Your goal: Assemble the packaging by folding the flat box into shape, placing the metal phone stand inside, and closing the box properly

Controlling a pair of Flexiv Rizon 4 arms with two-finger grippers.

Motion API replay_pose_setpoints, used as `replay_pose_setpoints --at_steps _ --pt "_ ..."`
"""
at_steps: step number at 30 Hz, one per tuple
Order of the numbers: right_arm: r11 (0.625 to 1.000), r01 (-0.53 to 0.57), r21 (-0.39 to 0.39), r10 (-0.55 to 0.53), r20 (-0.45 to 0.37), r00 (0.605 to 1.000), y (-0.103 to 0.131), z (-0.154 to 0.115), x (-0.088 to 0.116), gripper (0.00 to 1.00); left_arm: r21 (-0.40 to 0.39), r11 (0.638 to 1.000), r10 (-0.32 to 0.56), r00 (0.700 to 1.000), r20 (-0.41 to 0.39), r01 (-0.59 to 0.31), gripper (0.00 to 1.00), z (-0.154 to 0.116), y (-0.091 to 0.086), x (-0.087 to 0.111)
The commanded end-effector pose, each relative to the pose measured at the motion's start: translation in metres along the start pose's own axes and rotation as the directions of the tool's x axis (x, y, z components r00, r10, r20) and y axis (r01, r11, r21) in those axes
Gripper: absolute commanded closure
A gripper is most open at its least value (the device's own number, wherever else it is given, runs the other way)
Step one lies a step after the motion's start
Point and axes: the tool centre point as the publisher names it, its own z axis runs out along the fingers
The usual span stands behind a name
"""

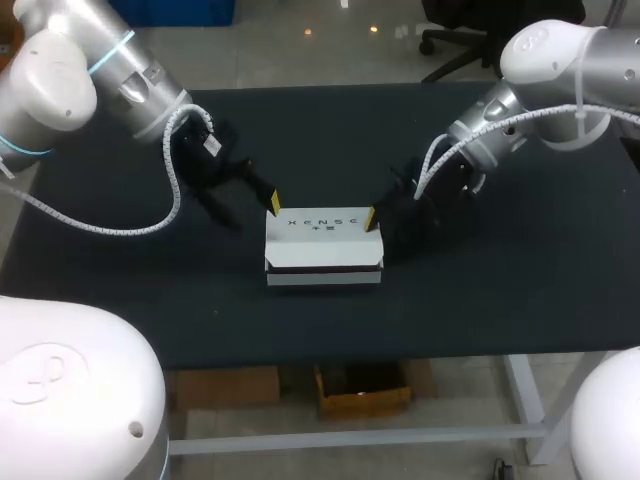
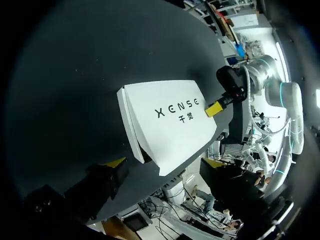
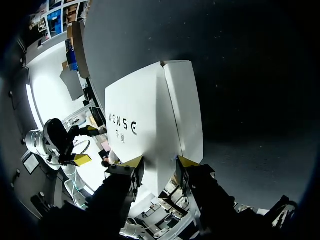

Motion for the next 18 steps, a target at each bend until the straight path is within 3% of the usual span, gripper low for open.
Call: replay_pose_setpoints --at_steps 1,5,8,12,13,18 --pt "1.0 0.001 0.001 -0.001 0.002 1.0 0.002 0.001 0.0 0.61 0.053 0.99 0.128 0.989 0.08 -0.132 0.0 -0.01 0.015 0.015" --pt "1.0 0.001 0.0 -0.001 0.005 1.0 0.003 0.001 0.0 0.6 0.026 0.949 0.309 0.941 0.137 -0.315 0.0 -0.015 0.022 0.023" --pt "1.0 0.004 -0.002 -0.004 0.007 1.0 0.003 0.001 0.0 0.6 -0.027 0.885 0.461 0.867 0.188 -0.465 0.0 -0.016 0.027 0.031" --pt "1.0 0.005 -0.004 -0.005 0.011 1.0 0.004 0.002 0.0 0.6 -0.122 0.815 0.575 0.763 0.295 -0.567 0.0 -0.008 0.041 0.042" --pt "1.0 0.005 -0.004 -0.005 0.011 1.0 0.004 0.002 0.0 0.6 -0.139 0.807 0.586 0.751 0.304 -0.574 0.0 -0.005 0.044 0.043" --pt "1.0 0.019 -0.012 -0.019 0.014 1.0 0.003 0.004 0.0 0.6 -0.139 0.807 0.586 0.751 0.304 -0.574 0.0 -0.005 0.044 0.043"
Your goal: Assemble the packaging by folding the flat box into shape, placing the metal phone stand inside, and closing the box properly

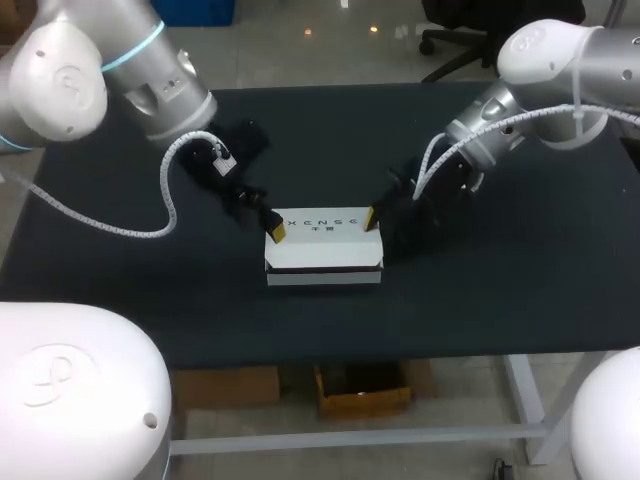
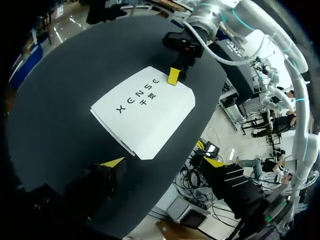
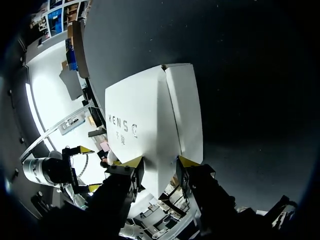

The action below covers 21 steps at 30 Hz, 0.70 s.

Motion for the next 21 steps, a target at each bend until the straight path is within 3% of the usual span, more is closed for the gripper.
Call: replay_pose_setpoints --at_steps 1,14,18,19,21 --pt "1.0 0.012 -0.01 -0.011 0.006 1.0 -0.001 0.003 0.0 0.6 -0.054 0.994 0.106 0.986 0.129 -0.1 0.0 -0.003 -0.003 0.007" --pt "0.999 0.035 -0.027 -0.034 0.025 0.999 -0.005 0.005 -0.001 0.6 -0.054 0.994 0.106 0.986 0.129 -0.1 0.0 -0.003 -0.003 0.007" --pt "0.999 0.036 -0.023 -0.035 0.026 0.999 -0.001 0.004 0.0 0.6 -0.052 0.969 0.248 0.957 0.151 -0.243 0.0 0.006 -0.004 0.0" --pt "0.999 0.036 -0.022 -0.035 0.025 0.999 -0.001 0.004 0.0 0.6 -0.055 0.969 0.246 0.958 0.147 -0.241 0.0 0.007 -0.004 -0.002" --pt "0.999 0.036 -0.02 -0.035 0.027 0.999 0.0 0.004 0.0 0.6 -0.053 0.942 0.335 0.928 0.162 -0.331 0.0 0.01 -0.004 -0.005"
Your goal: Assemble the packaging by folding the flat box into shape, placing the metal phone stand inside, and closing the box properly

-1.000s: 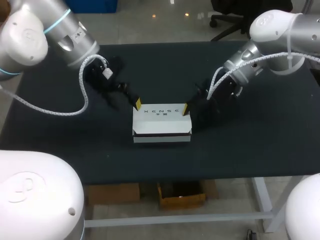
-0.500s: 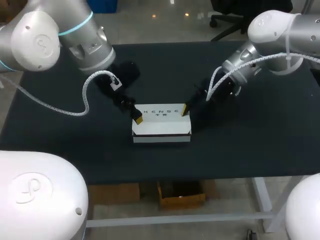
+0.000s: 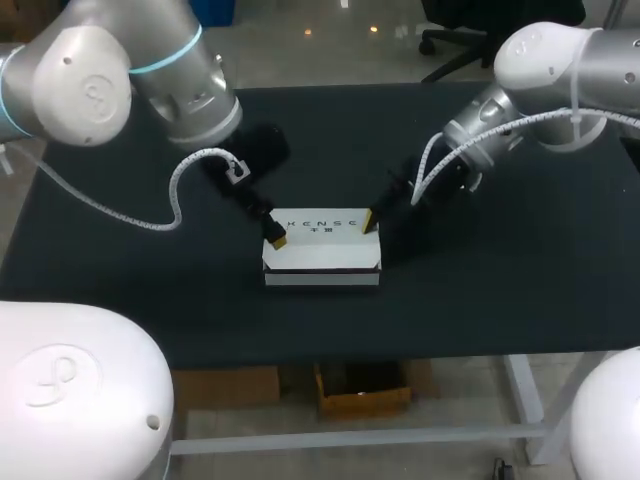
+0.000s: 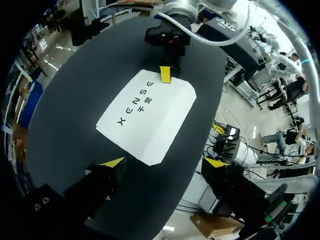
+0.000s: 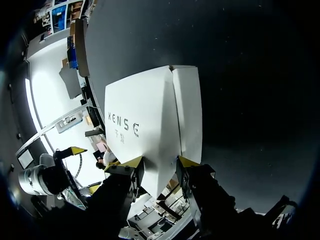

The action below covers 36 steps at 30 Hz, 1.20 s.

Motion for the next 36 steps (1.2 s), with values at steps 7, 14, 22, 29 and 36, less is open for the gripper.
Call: replay_pose_setpoints --at_steps 7,14,22,29,36 --pt "1.0 0.001 0.006 -0.001 0.0 1.0 0.004 0.001 -0.001 0.6 -0.002 0.978 0.21 0.975 0.077 -0.21 0.0 0.024 -0.004 0.0" --pt "1.0 0.003 0.006 -0.003 -0.003 1.0 0.004 0.002 -0.002 0.6 -0.032 0.947 0.32 0.941 0.111 -0.318 0.0 0.034 -0.013 0.004" --pt "1.0 0.007 0.007 -0.007 -0.003 1.0 0.004 0.003 -0.003 0.61 -0.055 0.935 0.355 0.921 0.16 -0.351 0.0 0.041 -0.02 0.004" --pt "1.0 0.013 0.006 -0.013 -0.005 1.0 0.002 0.004 -0.002 0.61 -0.092 0.946 0.323 0.927 0.19 -0.311 0.0 0.04 -0.023 0.001" --pt "1.0 0.016 0.007 -0.016 -0.003 1.0 0.002 0.004 -0.002 0.6 -0.092 0.946 0.323 0.927 0.19 -0.311 0.0 0.04 -0.023 0.001"
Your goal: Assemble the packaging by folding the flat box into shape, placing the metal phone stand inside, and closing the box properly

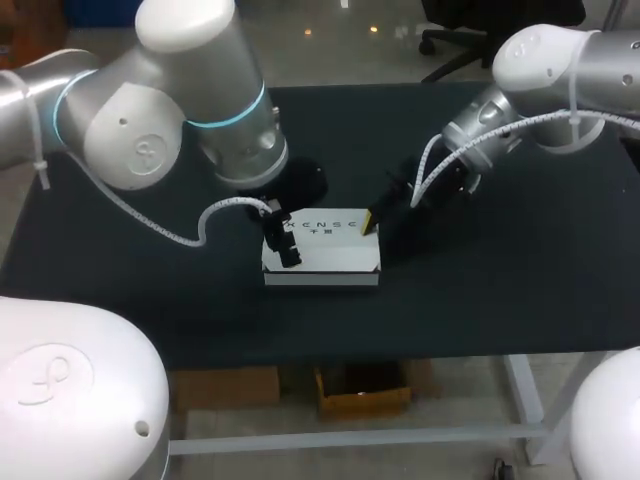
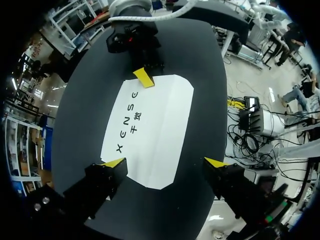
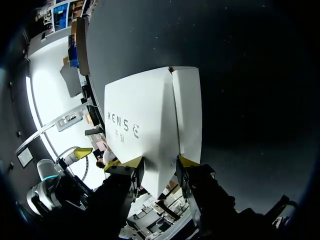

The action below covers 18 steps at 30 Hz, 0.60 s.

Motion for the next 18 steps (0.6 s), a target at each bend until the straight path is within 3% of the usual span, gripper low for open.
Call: replay_pose_setpoints --at_steps 1,14,18 --pt "1.0 0.002 0.004 -0.002 -0.001 1.0 0.001 0.0015 -0.0001 0.61 -0.008 1.0 -0.001 1.0 0.003 0.001 0.0 0.0 -0.0018 0.0" --pt "1.0 -0.003 -0.001 0.003 -0.001 1.0 0.0042 0.0008 0.0008 0.6 -0.013 0.995 0.098 0.991 0.093 -0.097 0.0 0.0069 -0.0033 -0.0036" --pt "1.0 -0.002 -0.003 0.002 -0.002 1.0 0.0039 0.0001 0.001 0.6 0.002 0.993 0.118 0.99 0.081 -0.119 0.0 0.0096 -0.0038 -0.0077"
